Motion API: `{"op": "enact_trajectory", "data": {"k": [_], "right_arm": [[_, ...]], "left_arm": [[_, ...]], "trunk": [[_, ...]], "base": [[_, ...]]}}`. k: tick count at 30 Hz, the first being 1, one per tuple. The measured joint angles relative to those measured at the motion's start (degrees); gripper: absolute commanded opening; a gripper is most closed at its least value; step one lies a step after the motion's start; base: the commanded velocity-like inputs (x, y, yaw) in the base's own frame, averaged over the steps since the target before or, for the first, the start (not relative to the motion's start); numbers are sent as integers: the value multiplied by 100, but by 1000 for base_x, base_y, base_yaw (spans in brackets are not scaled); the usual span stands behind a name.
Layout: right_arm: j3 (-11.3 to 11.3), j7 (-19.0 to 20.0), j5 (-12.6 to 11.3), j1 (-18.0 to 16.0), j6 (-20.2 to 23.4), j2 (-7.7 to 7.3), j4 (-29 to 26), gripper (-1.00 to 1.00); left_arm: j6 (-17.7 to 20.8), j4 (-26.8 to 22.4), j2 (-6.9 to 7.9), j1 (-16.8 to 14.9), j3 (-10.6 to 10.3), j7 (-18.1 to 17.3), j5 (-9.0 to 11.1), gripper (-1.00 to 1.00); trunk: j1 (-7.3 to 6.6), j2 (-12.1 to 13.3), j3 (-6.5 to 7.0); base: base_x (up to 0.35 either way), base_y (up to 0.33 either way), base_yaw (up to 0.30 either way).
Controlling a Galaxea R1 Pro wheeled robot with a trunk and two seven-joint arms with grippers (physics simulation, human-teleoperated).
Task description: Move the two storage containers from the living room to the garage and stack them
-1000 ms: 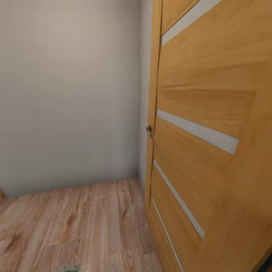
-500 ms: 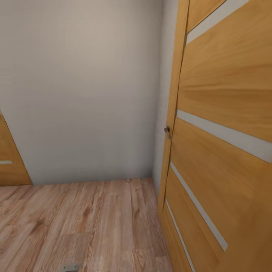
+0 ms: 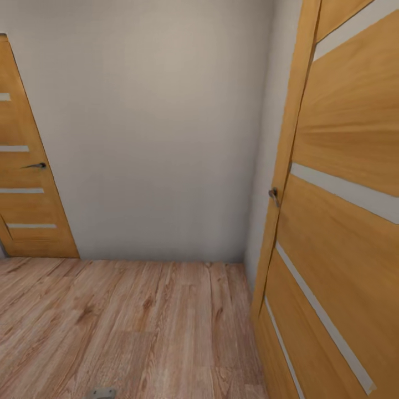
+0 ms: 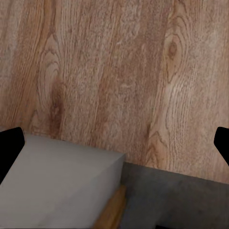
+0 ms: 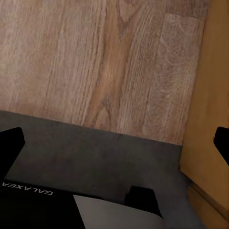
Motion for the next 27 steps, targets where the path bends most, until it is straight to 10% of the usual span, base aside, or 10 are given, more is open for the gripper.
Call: {"op": "enact_trajectory", "data": {"k": [27], "right_arm": [[1,-16,-5,-7,-79,-106,11,100]], "left_arm": [[16,4,-107,32,24,-17,0,100]], "trunk": [[-3,0,0]], "base": [[72,29,13]]}}
